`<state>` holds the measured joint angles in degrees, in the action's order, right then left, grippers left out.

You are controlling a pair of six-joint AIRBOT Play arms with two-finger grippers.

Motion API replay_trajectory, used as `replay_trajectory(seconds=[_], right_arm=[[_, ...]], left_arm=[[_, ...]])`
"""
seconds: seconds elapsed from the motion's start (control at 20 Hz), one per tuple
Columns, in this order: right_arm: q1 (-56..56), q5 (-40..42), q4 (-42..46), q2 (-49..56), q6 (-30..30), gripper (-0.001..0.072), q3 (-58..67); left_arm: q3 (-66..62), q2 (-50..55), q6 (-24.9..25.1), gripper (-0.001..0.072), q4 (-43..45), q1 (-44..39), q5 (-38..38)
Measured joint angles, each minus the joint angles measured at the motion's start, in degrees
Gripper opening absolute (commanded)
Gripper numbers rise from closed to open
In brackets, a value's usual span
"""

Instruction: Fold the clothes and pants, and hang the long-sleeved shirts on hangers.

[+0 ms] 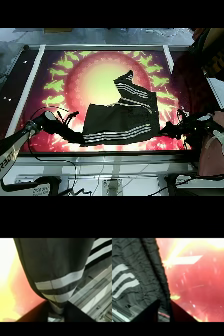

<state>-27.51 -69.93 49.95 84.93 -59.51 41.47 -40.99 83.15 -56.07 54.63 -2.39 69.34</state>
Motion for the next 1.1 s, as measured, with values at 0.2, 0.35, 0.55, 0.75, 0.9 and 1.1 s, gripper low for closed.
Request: replay_trajectory(seconds=[0.2, 0.35, 0.55, 0.75, 0.9, 1.1], right_arm=[[1.5, -1.2, -6.5, 0.1, 3.9, 0.0021, 0.0], [3.5, -3.8, -12.7, -2.2, 7.8, 0.0021, 0.1], [6.8, -5.2, -16.5, -11.0, 10.8, 0.002, 0.6], [11.0, -5.4, -17.3, -23.8, 9.5, 0.002, 6.1], [15.3, -5.0, -18.1, -32.9, 5.5, 0.002, 14.0], [22.3, -1.3, -18.8, -42.1, -1.4, 0.002, 25.6]], left_arm=[[-1.7, 0.0, 0.1, 0.0018, 0.1, 0.0, -0.5], [-6.5, -0.6, 0.0, 0.0018, -0.2, 0.1, -0.1], [-17.3, -4.3, 0.0, 0.0018, 0.6, 1.5, 2.8], [-26.4, -13.7, 0.0, 0.0018, 1.1, 7.5, 3.7], [-29.2, -24.4, -0.1, 0.0018, -0.3, 13.4, 2.7], [-30.5, -41.3, -0.1, 0.0018, -1.9, 19.3, -7.1]])
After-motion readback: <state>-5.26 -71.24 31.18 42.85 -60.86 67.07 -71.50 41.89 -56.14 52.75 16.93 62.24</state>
